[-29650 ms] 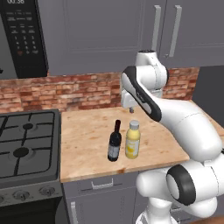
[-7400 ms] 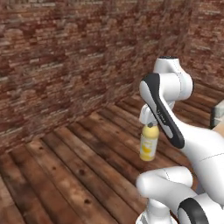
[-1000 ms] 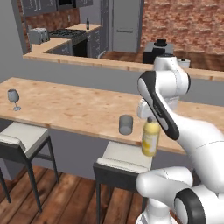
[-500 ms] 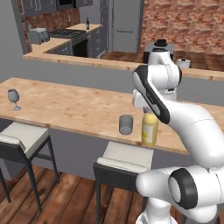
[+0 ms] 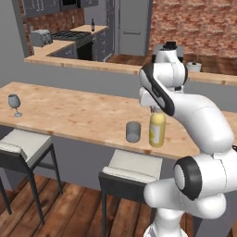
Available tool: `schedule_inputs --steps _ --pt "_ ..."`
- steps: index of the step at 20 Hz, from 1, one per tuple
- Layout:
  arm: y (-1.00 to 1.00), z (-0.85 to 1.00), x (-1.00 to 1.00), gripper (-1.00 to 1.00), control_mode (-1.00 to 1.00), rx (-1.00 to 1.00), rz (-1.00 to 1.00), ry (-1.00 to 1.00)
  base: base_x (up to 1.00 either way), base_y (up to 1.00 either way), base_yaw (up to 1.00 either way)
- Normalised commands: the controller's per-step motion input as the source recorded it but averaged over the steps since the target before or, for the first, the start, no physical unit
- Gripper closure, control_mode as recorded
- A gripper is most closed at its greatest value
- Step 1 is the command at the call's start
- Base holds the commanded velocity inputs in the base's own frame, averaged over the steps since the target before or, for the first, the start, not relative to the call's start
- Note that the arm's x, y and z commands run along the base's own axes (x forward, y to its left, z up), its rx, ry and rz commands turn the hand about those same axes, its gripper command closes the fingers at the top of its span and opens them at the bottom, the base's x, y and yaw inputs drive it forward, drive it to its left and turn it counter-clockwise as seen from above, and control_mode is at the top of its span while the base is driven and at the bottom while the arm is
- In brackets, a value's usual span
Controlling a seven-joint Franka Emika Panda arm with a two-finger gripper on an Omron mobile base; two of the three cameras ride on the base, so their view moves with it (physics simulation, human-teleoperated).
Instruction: There is a wine glass and glass cup on the dining counter. Place the wine bottle next to the wine glass and the juice bottle next to the glass cup.
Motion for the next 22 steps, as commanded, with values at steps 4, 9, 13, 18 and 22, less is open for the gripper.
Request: schedule_inputs --steps 4,9,13,18,22 --pt "-0.14 -0.14 0.37 1.0 -1.0 0.03 0.02 0.0 0.0 0.0 0.0" --pt "-0.09 -0.22 0.38 1.0 -1.0 0.0 0.02 0.0 0.0 0.0 0.0" --pt "-0.11 -0.26 0.36 1.0 -1.0 0.0 0.04 0.0 0.0 0.0 0.0" --pt "-0.11 -0.27 0.37 1.0 -1.0 0.0 0.03 0.0 0.0 0.0 0.0" --pt "-0.11 -0.27 0.42 1.0 -1.0 0.0 0.0 0.03 0.0 0.0 0.0"
